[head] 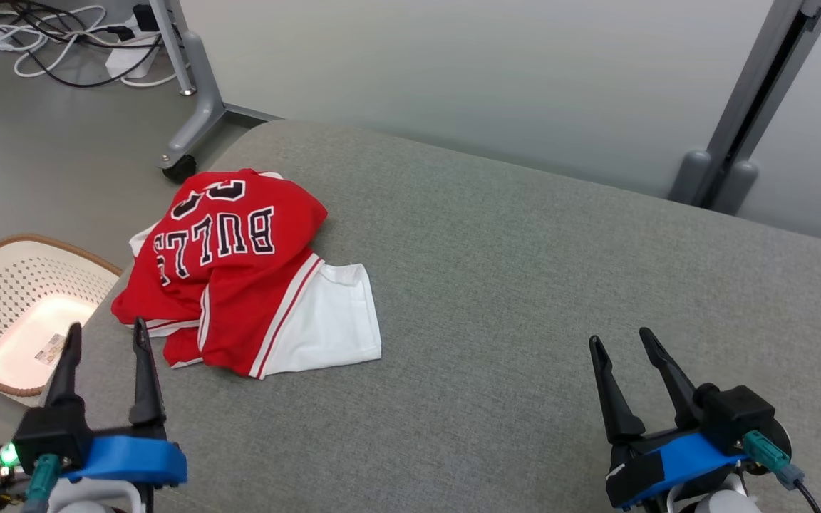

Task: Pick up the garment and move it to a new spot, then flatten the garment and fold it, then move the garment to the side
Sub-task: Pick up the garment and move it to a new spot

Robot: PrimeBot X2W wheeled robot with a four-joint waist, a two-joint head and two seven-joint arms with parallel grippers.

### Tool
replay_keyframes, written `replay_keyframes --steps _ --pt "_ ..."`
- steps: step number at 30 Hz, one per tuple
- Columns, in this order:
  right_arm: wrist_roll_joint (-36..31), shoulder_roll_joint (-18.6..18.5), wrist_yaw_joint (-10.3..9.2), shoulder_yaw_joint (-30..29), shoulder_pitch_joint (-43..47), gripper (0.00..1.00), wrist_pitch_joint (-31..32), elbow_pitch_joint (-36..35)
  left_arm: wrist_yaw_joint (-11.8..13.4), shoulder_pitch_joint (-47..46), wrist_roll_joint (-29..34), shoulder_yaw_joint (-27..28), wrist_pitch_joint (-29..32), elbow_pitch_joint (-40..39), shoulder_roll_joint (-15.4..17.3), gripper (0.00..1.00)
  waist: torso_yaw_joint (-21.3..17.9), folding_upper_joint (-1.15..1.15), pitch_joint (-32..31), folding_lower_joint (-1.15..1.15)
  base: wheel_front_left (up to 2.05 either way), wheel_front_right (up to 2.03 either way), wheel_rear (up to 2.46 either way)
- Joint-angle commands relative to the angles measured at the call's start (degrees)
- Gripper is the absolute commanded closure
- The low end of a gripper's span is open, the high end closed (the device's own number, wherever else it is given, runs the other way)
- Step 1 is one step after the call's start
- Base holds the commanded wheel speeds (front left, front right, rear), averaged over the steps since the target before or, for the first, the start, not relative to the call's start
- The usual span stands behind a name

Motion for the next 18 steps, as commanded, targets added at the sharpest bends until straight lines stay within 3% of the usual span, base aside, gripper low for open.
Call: replay_keyframes --steps 1,18 --pt "-0.52 -0.33 0.01 -0.19 -1.00 0.00 -0.21 -0.21 -0.28 -2.01 -0.40 0.23 -0.16 0.11 0.64 0.00 -0.40 0.00 0.51 0.00 0.00 0.00 0.00" --pt "-8.82 -0.29 0.01 -6.46 -6.84 0.00 -0.21 -6.55 -5.62 -25.87 -9.67 8.15 3.54 10.49 11.71 0.00 -12.10 0.00 15.30 0.00 0.00 0.00 0.00"
